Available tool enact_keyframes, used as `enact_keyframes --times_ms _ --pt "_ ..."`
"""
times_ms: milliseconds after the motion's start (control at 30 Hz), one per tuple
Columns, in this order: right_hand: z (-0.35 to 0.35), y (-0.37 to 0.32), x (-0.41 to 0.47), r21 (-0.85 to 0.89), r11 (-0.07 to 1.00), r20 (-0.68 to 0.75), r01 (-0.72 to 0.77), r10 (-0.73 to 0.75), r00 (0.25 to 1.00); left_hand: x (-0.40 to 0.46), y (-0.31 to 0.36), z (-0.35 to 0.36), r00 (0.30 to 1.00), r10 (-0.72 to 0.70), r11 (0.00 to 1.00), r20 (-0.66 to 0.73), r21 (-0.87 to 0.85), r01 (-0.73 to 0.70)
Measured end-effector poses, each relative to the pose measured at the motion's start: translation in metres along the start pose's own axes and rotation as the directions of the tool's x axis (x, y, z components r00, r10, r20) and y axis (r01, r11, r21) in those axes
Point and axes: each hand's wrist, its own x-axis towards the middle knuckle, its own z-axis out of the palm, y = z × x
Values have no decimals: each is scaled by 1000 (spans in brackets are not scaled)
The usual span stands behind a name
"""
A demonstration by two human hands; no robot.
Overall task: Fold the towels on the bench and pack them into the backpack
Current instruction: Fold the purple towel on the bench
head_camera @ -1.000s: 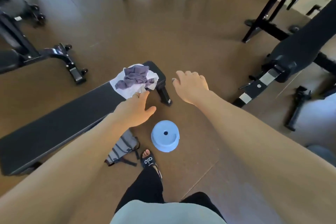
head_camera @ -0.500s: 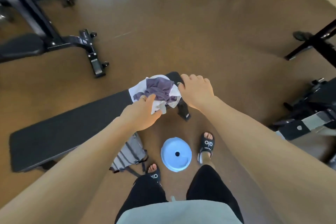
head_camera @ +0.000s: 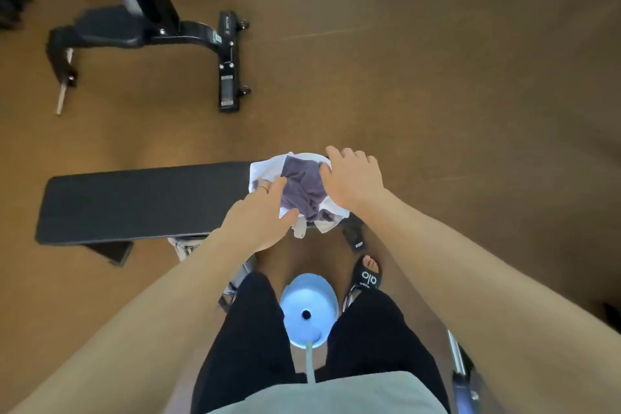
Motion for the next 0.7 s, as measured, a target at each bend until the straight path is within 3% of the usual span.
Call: enact_keyframes --times_ms 367,500,700 --pt "75 8 72 51 992 116 120 -125 985 91 -22 34 993 -108 993 -56 -57 104" --pt "145 -6 108 110 983 114 145 -157 981 153 -54 82 998 -55 994 -17 -94 53" --pt "261 -22 178 58 978 47 201 -204 978 253 -123 179 995 96 989 -34 -113 -100"
